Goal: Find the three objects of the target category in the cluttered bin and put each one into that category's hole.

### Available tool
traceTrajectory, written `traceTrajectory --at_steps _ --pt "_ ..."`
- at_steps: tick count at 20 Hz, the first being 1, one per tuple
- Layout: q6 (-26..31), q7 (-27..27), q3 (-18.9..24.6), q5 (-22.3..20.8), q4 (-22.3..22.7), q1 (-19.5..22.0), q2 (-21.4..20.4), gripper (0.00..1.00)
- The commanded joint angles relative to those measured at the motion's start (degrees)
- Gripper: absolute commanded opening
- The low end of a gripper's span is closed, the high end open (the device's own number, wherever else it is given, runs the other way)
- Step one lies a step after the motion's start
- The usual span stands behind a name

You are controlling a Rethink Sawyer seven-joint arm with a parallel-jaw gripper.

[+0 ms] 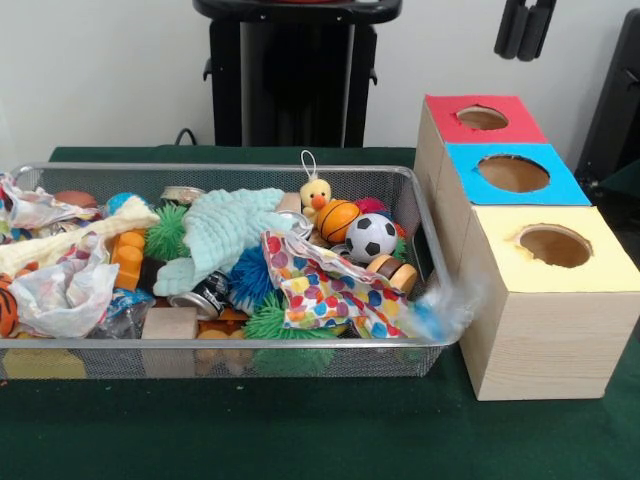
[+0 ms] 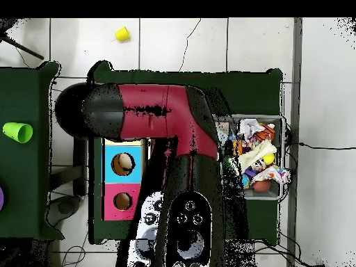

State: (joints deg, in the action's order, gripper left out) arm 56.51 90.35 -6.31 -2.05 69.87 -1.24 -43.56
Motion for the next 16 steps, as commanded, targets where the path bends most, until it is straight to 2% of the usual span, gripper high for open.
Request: traceTrajectory --at_steps 1,8,11,16 --pt "0.2 16.9 -0.4 1.4 6.0 -0.4 4.4 0.00" --pt "-1.6 17.8 -1.3 1.9 6.5 -1.5 4.6 0.00" --pt "-1.5 16.8 -1.5 2.3 6.7 -1.3 4.8 0.00" --pt "-4.6 14.9 -0.9 2.9 8.1 0.0 5.4 0.00"
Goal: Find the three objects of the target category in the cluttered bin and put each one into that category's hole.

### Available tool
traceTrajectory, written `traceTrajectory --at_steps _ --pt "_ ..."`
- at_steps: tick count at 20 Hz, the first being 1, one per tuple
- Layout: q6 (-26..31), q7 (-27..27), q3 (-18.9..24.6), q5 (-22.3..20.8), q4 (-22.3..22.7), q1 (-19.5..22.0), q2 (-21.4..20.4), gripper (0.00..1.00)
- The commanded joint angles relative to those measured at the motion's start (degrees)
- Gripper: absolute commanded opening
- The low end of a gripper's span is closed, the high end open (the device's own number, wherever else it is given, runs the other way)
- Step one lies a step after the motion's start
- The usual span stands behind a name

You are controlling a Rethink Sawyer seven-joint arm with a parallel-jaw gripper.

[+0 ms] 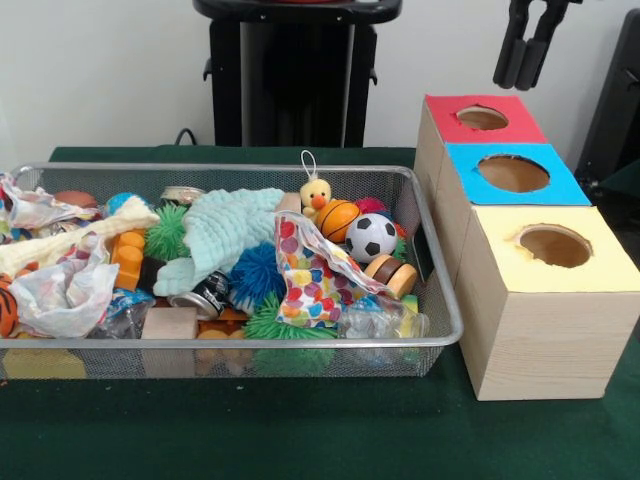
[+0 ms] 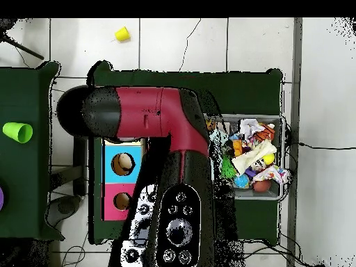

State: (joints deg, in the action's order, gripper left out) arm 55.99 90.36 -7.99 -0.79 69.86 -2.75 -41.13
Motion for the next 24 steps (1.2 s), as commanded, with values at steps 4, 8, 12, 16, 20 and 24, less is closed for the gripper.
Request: traceTrajectory --at_steps 4,8,12,16,20,24 --pt "-5.0 10.6 2.2 1.9 7.7 4.3 4.5 0.00" --pt "-5.0 5.7 3.7 1.2 6.3 7.3 6.3 0.00" --pt "-4.2 3.2 4.8 0.4 3.8 9.1 8.0 0.00" --pt "-5.0 0.3 6.7 0.1 2.6 11.7 9.6 0.00" --pt "-4.9 -0.3 7.2 -1.1 0.6 12.4 11.4 0.00" --pt "-6.2 -0.2 7.5 -2.0 -0.8 12.8 13.5 0.00"
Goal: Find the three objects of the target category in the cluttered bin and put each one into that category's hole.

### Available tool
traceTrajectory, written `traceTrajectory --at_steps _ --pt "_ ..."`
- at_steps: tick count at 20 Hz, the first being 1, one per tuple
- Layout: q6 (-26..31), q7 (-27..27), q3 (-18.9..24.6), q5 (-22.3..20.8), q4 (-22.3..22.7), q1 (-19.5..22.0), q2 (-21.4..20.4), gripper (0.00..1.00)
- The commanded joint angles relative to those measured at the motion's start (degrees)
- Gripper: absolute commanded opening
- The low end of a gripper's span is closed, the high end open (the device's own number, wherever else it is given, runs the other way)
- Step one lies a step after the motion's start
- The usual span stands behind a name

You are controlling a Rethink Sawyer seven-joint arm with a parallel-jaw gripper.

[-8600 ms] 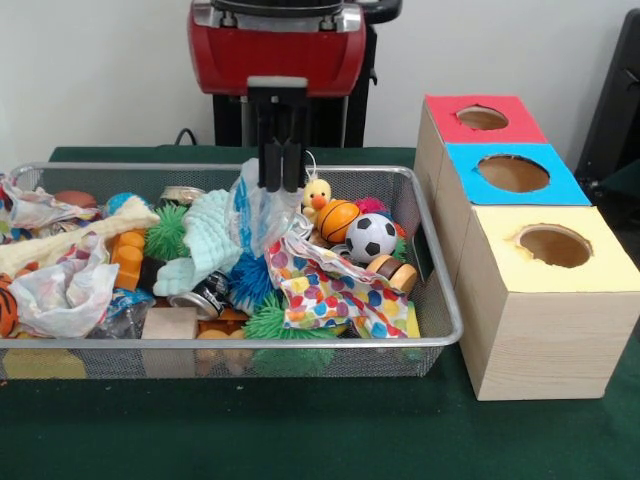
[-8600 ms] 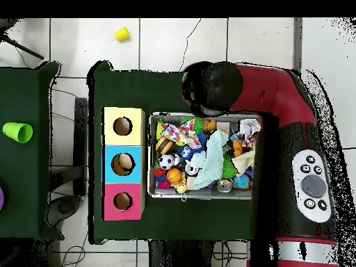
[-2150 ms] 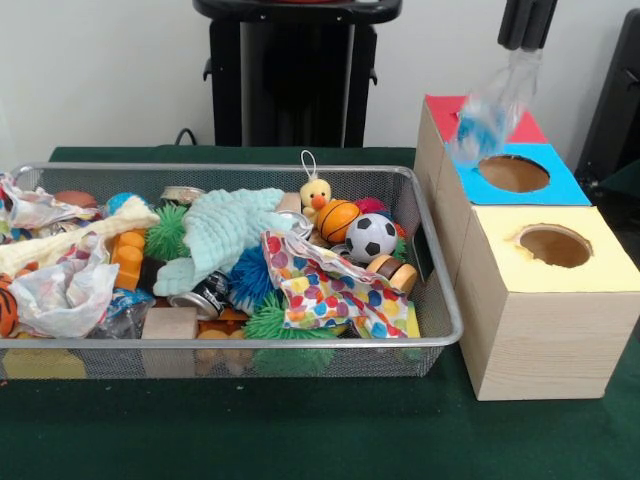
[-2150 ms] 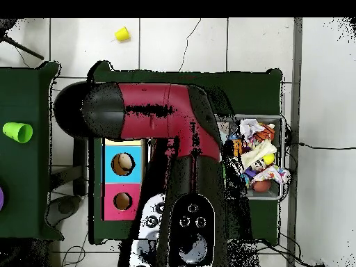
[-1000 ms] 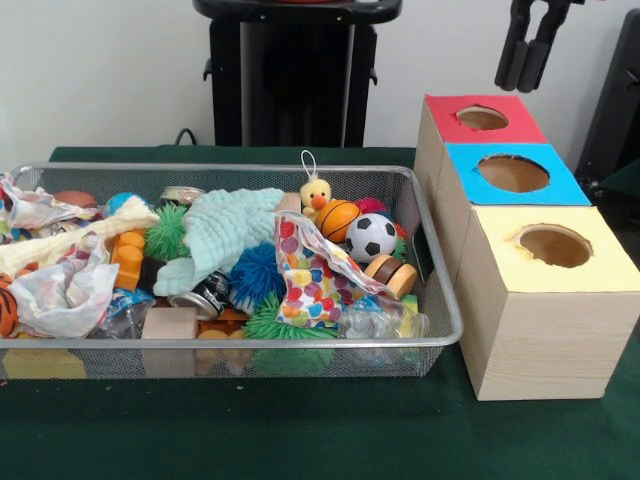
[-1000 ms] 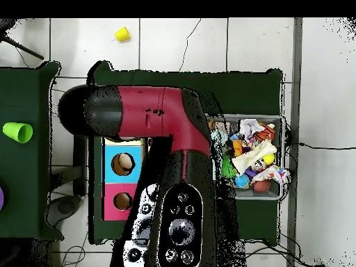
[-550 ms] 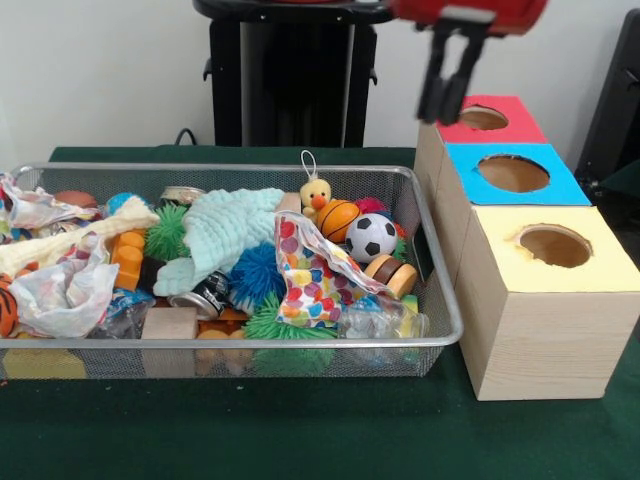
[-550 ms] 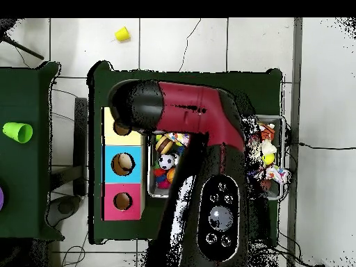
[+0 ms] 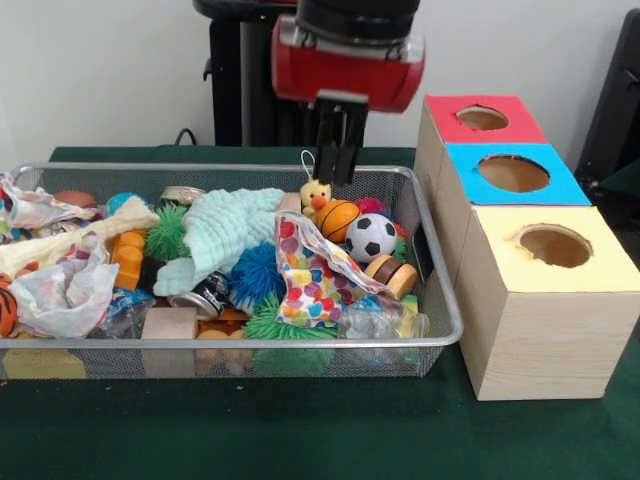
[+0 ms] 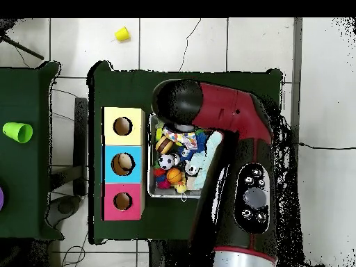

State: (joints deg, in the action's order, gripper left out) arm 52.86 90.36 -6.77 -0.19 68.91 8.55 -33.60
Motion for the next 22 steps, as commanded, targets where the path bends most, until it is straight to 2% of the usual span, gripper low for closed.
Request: traceTrajectory --at_steps 1,8,13,22 --pt "-2.9 -0.2 6.2 -2.7 -0.4 1.6 6.5 0.00" --pt "-4.7 0.7 5.4 -4.5 -2.1 1.2 9.1 0.00" --pt "-5.9 2.8 4.9 -4.8 -1.4 0.3 9.2 0.00" --pt "-7.3 1.9 4.9 -5.5 -2.3 0.6 10.9 0.00"
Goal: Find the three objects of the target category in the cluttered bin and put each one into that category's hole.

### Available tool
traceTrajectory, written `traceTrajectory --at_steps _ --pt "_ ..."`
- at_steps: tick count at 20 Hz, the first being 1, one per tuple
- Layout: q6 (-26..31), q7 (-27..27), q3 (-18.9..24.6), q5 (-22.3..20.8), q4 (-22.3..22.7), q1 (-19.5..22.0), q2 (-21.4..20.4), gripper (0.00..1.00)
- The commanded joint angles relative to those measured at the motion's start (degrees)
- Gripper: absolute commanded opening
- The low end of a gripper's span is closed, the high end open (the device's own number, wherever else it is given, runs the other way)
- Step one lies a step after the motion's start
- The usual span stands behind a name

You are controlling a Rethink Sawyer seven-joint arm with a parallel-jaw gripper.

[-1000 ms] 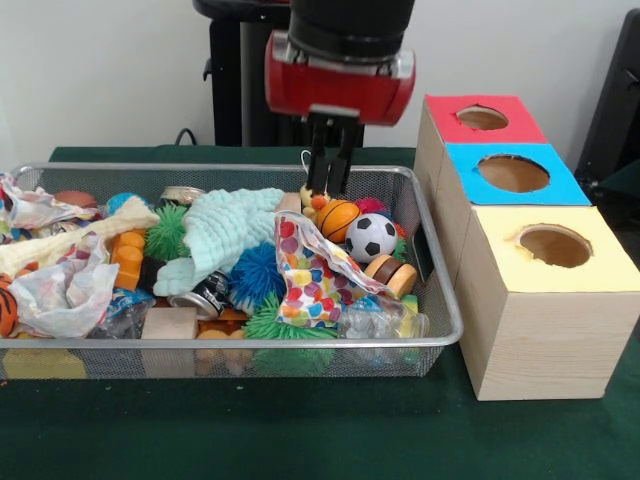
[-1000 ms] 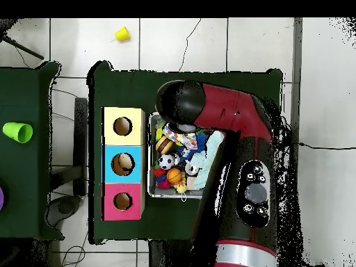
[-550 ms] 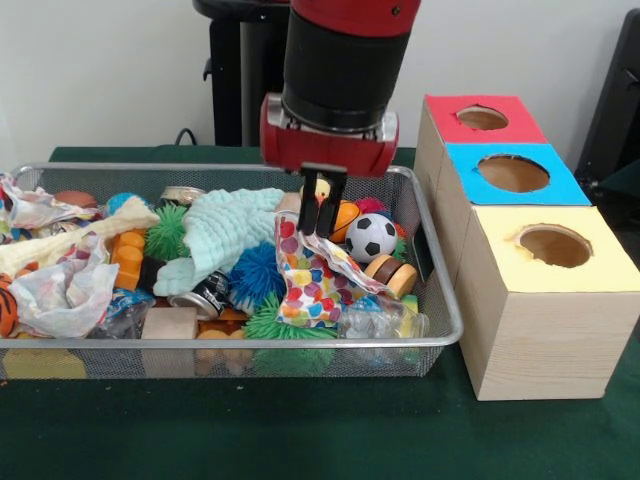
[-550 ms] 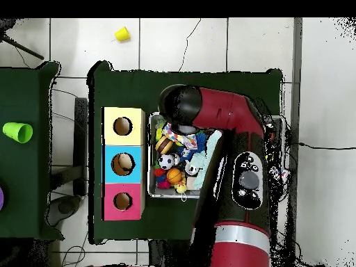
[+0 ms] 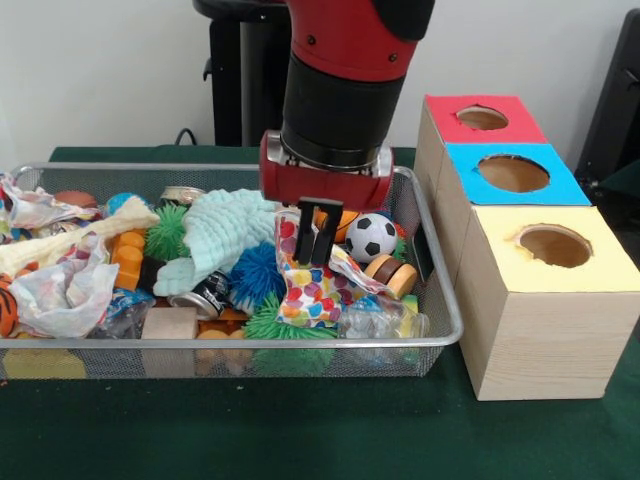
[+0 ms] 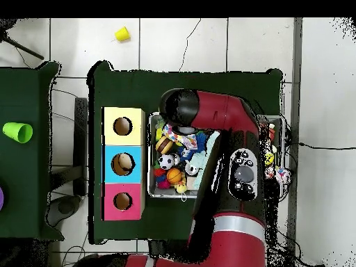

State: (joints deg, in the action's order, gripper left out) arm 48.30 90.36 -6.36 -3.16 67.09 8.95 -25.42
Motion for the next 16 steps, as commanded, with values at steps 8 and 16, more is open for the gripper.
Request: traceTrajectory --at_steps 8,16 --pt "-3.1 3.7 3.7 -2.6 -2.1 -1.2 4.5 0.00" --pt "-4.5 5.0 3.8 -2.2 -3.2 -1.9 6.6 0.00"
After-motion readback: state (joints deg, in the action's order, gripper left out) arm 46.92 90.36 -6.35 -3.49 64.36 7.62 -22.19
